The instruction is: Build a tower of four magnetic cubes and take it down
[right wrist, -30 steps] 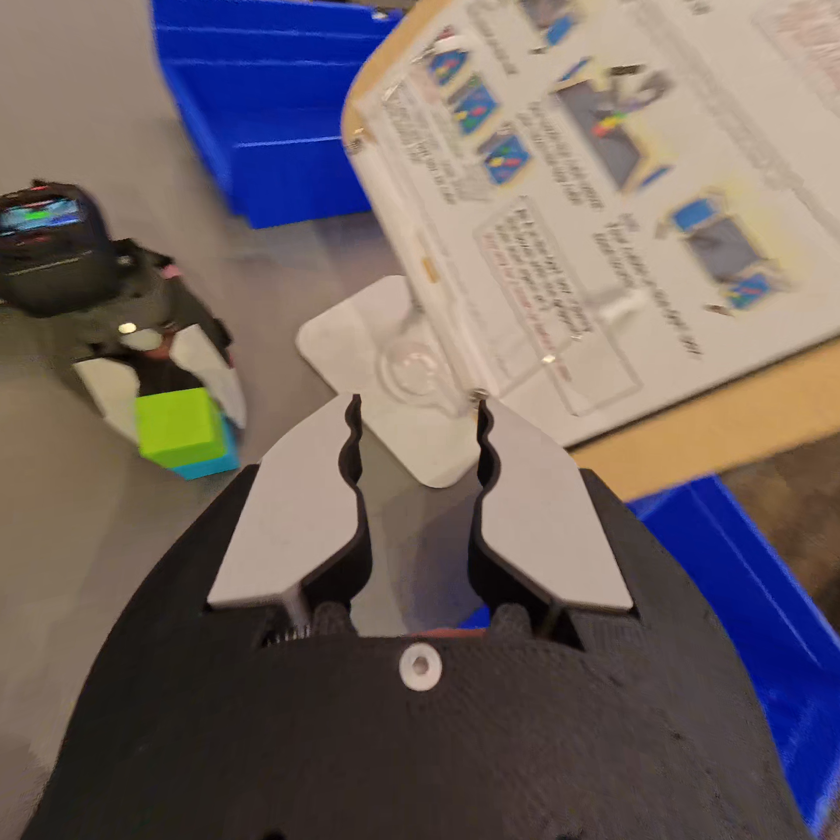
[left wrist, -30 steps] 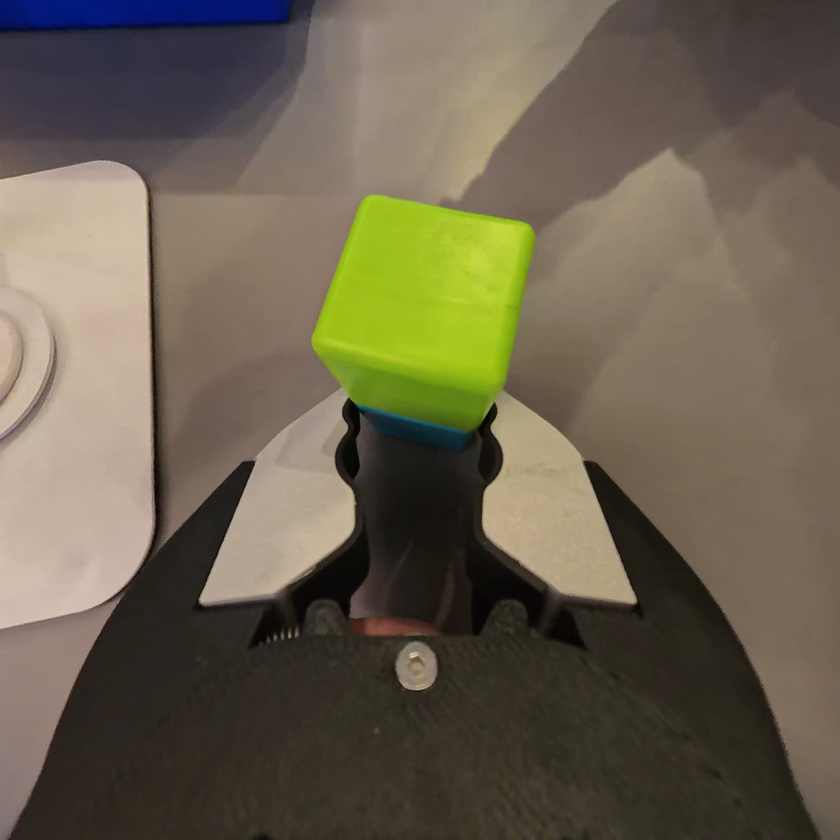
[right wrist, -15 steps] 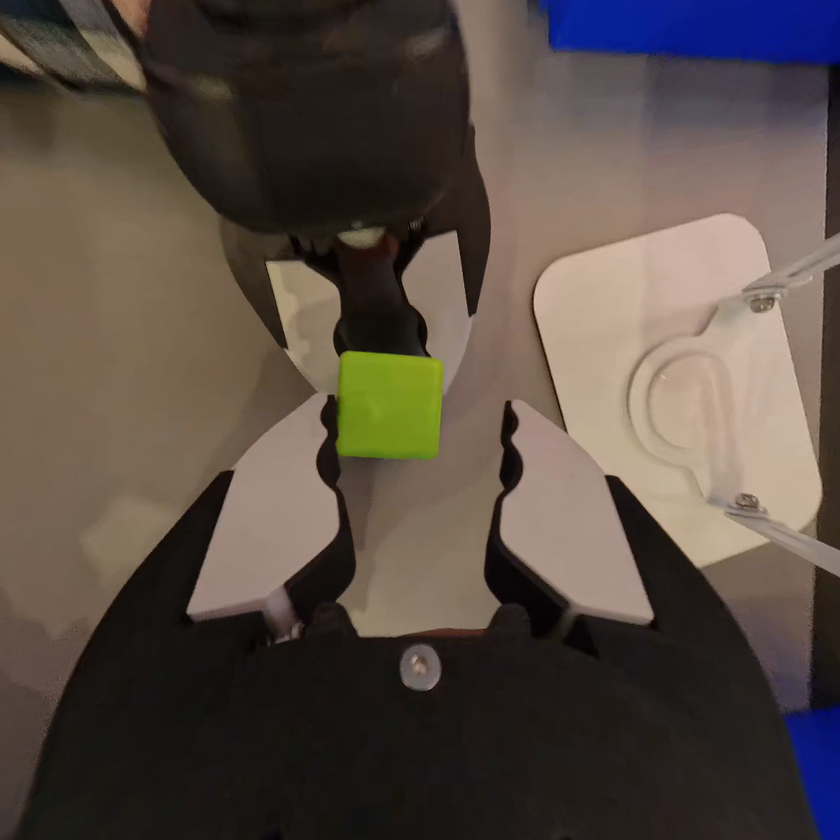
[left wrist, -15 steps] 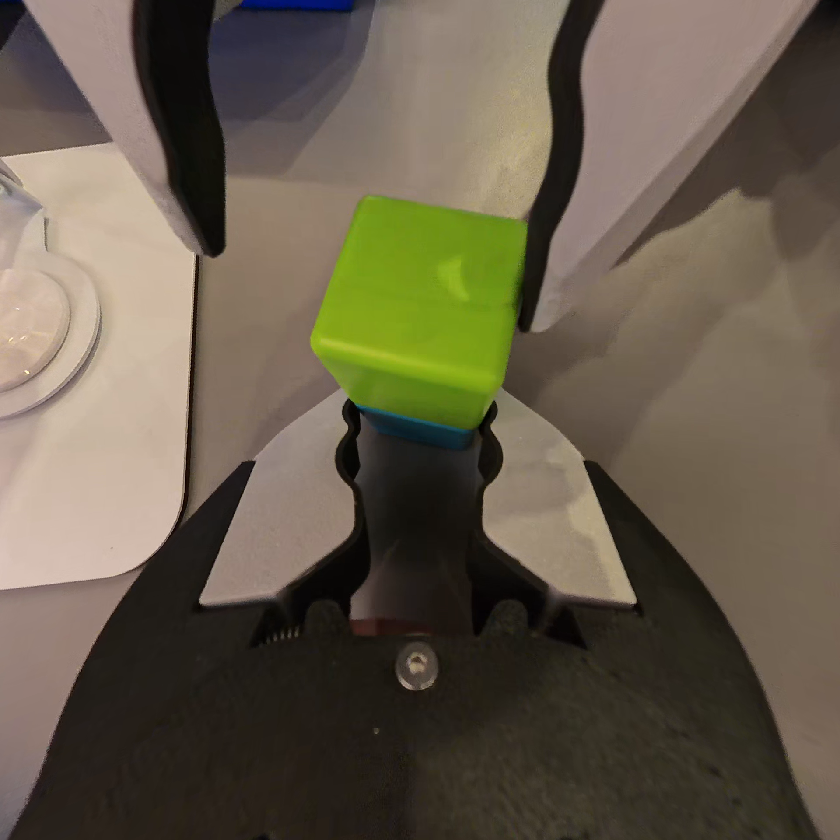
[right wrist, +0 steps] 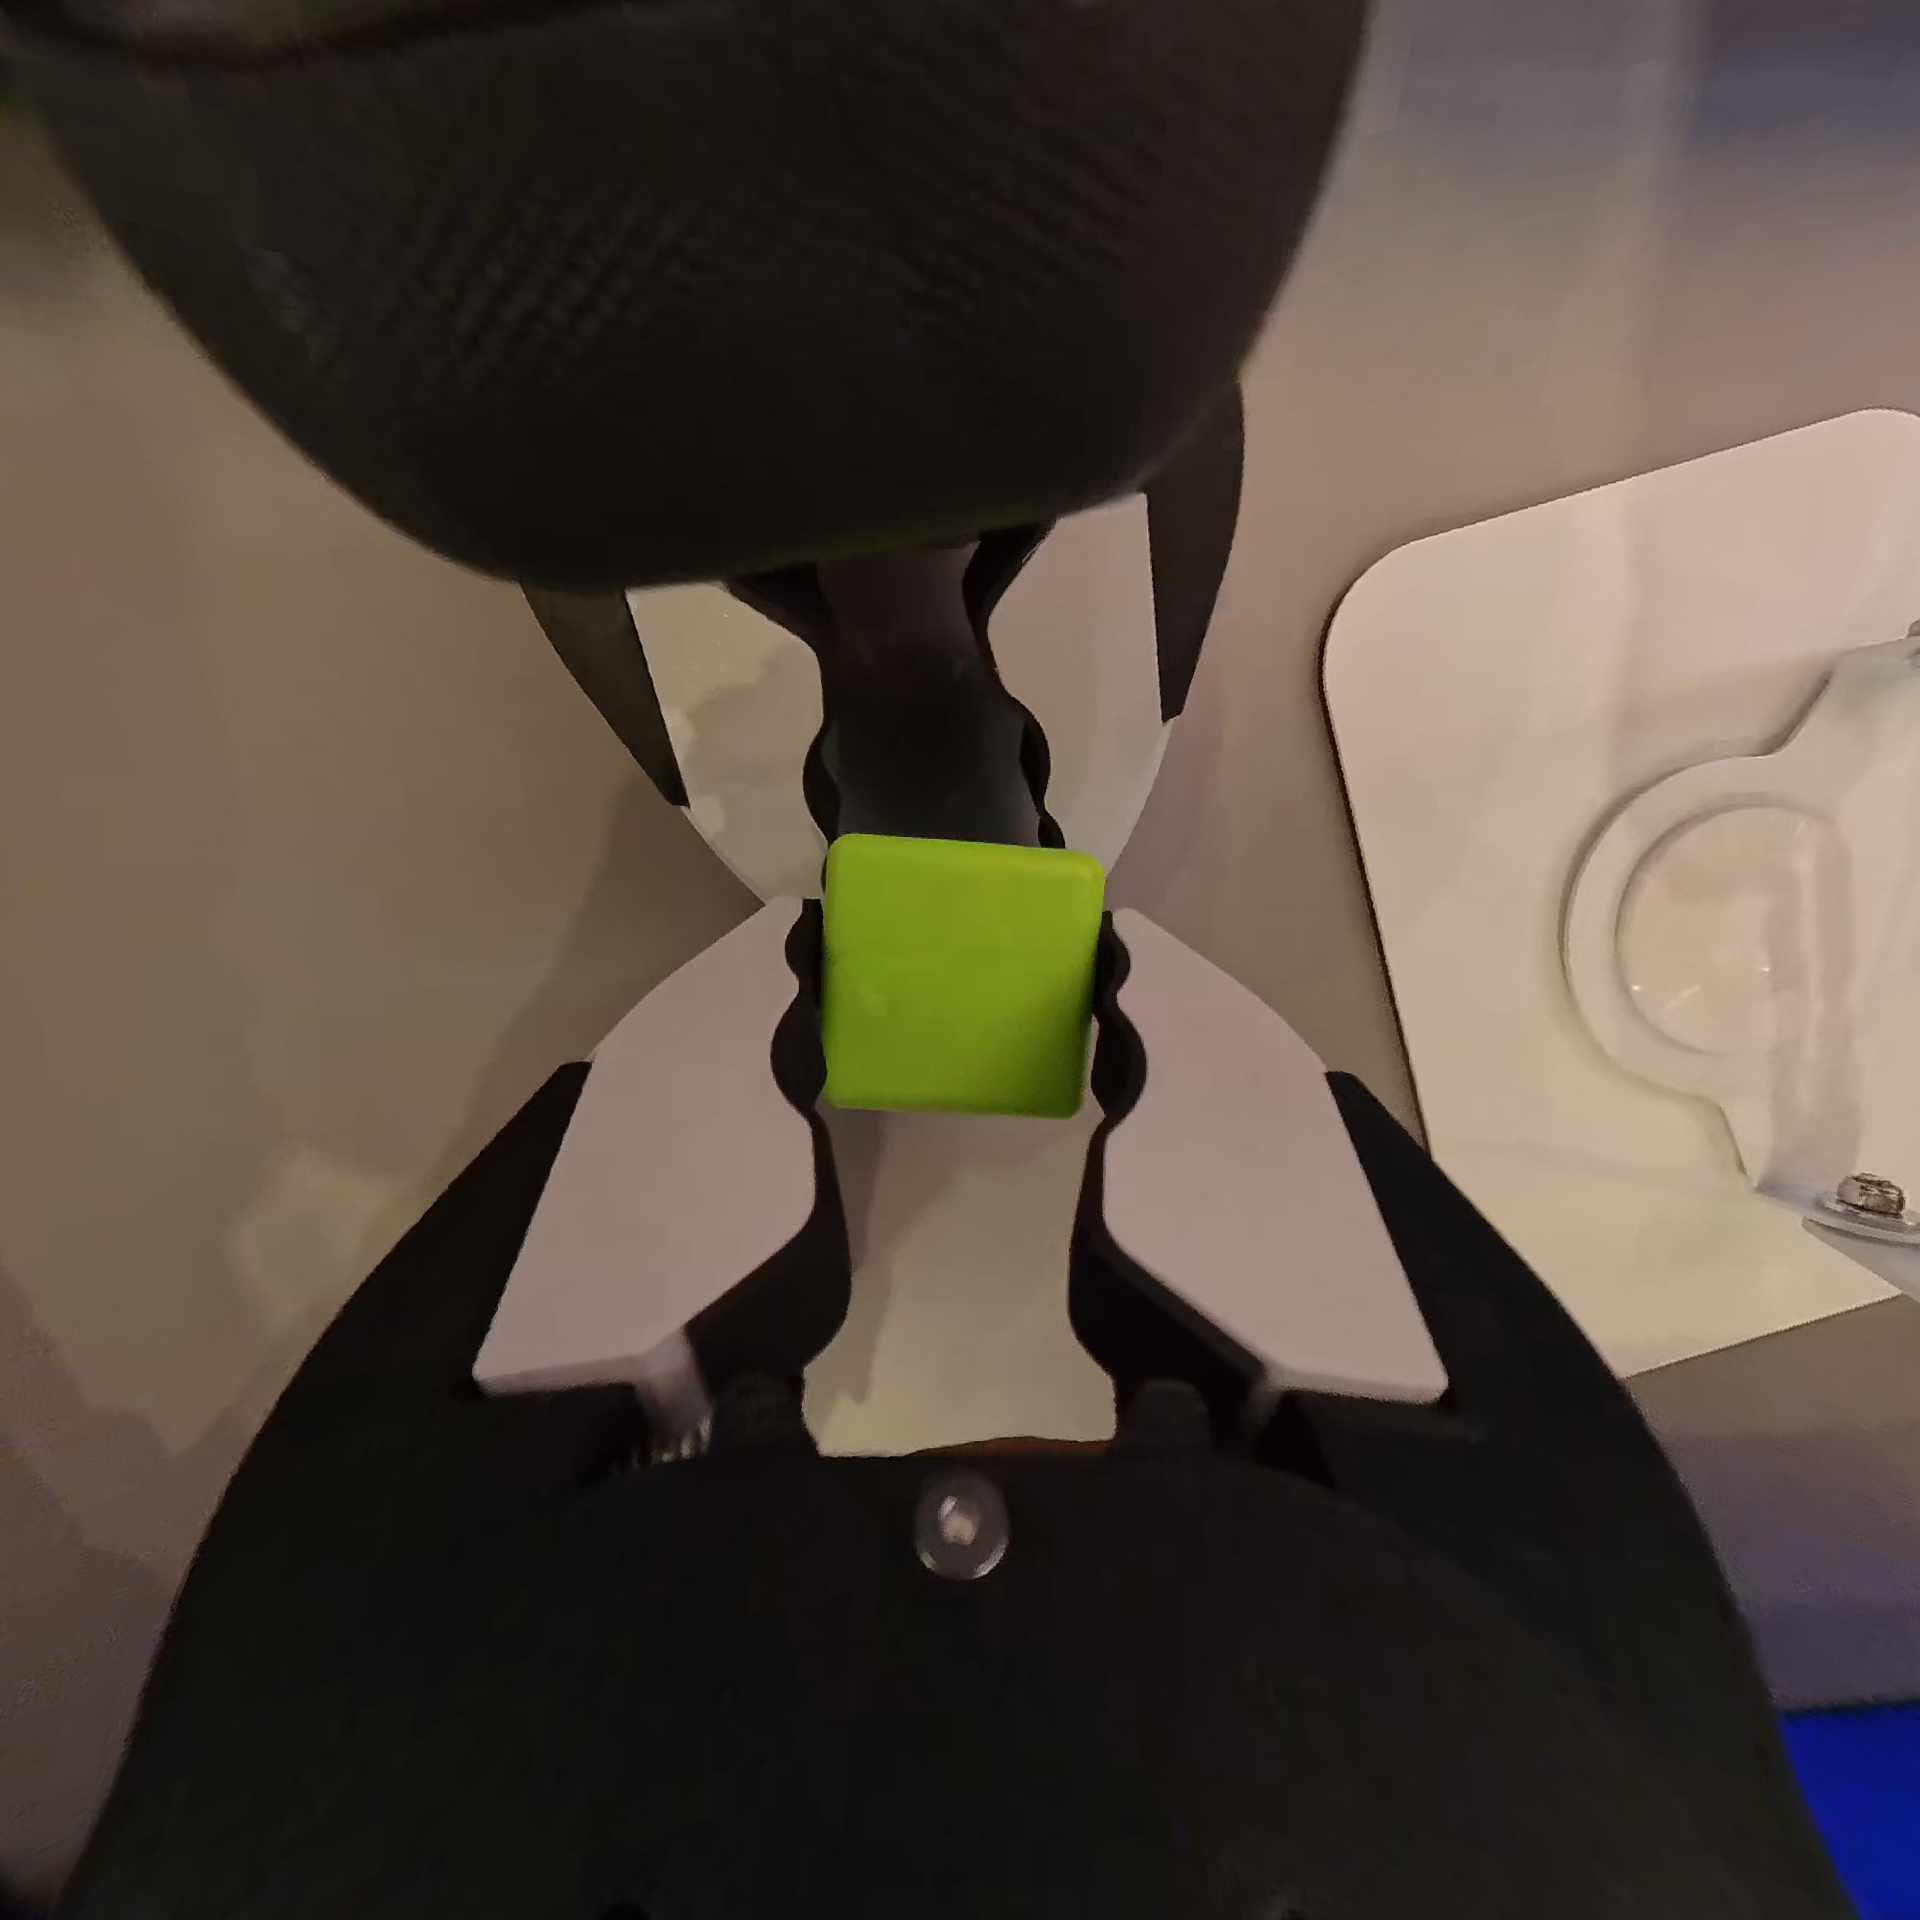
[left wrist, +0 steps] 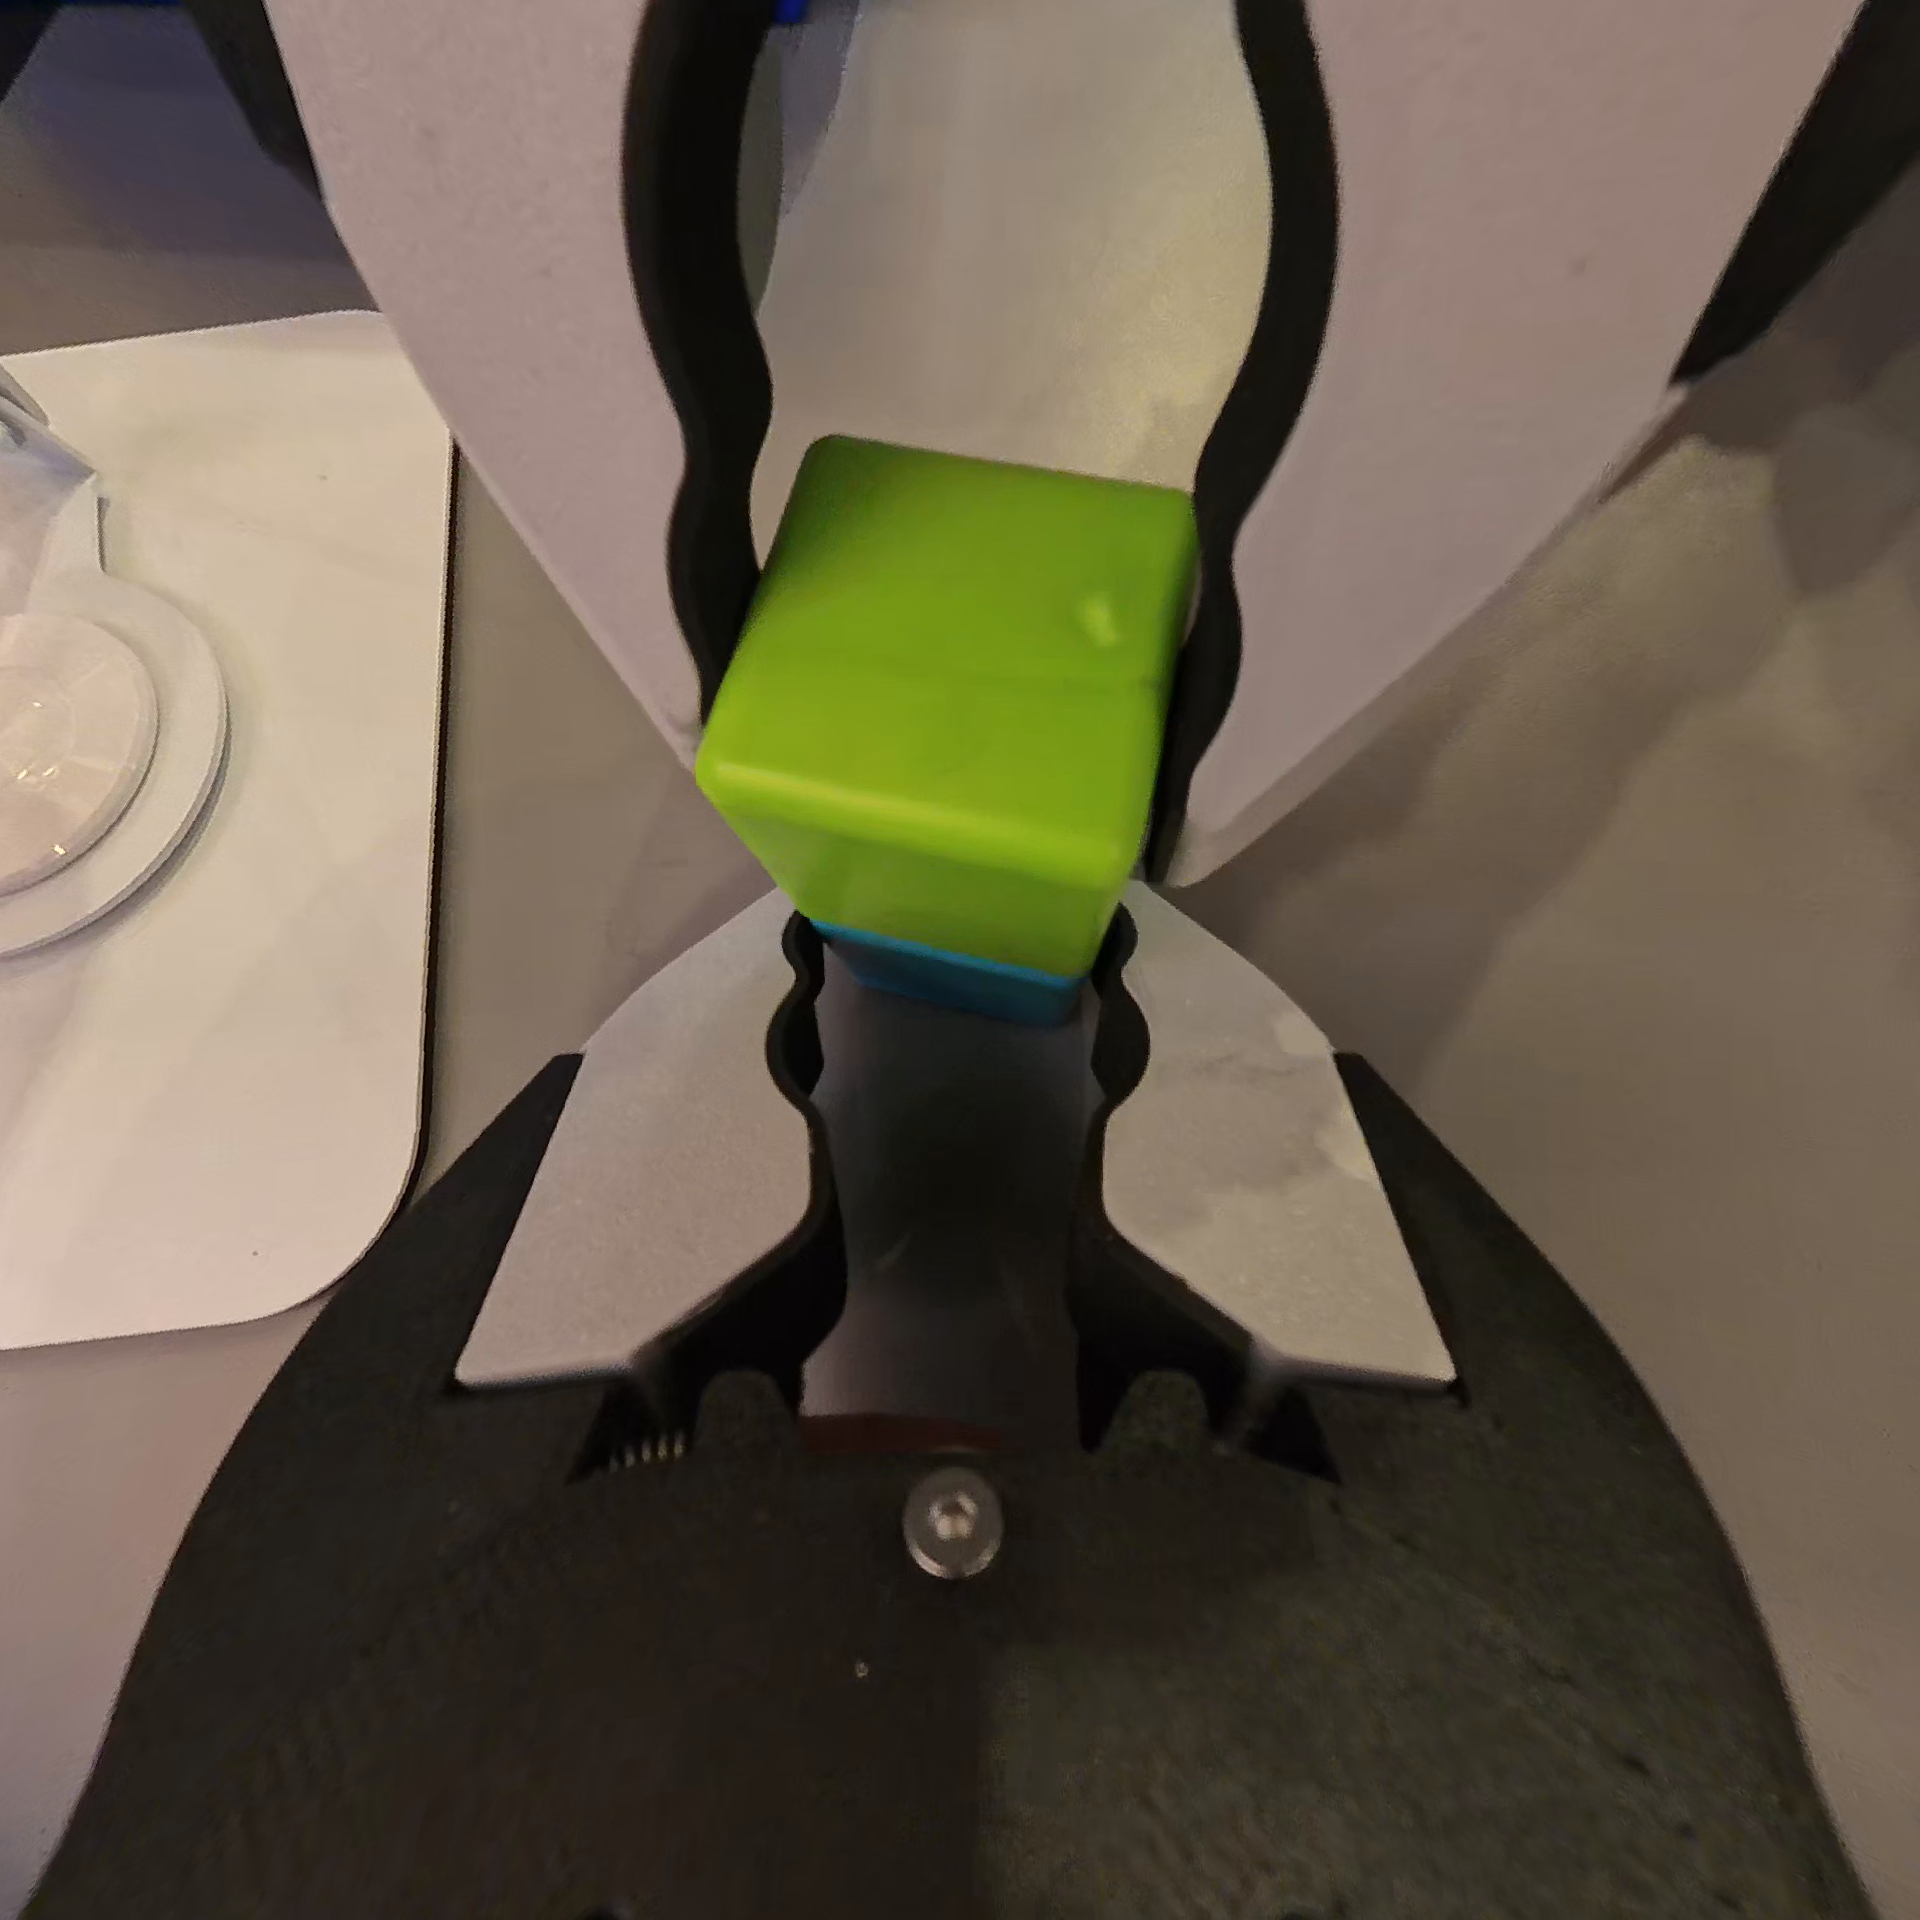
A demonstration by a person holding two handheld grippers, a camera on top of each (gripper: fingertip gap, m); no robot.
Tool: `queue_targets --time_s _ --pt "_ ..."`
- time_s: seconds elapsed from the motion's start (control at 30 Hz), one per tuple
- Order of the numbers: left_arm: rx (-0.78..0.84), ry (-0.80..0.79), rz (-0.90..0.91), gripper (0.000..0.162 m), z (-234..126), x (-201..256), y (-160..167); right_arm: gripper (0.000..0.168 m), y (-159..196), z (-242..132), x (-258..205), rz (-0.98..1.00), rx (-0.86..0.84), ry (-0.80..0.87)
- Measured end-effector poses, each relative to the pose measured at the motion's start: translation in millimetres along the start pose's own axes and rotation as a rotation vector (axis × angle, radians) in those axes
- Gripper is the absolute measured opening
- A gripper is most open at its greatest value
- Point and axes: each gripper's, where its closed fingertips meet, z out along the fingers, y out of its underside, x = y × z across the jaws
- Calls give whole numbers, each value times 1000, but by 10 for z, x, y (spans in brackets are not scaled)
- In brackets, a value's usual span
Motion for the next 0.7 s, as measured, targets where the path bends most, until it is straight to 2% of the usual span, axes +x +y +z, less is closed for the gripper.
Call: queue_targets --time_s 0.2,0.3,0.4,0.47,0.57,0.7 --pt "0 4 1 50 -1 4 1 50 -180 -355 161 107 191 -17" --pt "0 5 2 50 0 4 0 50 -102 -686 414 140 237 100" --pt "1 8 3 50 0 8 1 50 51 -1172 738 205 313 248" --pt "1 8 2 50 -1 9 2 50 241 -1511 972 265 347 365" --pt "1 10 1 50 0 10 2 50 753 -1860 1336 366 278 560" --pt "1 12 0 50 -1 10 3 50 1303 -1995 1572 472 205 613"
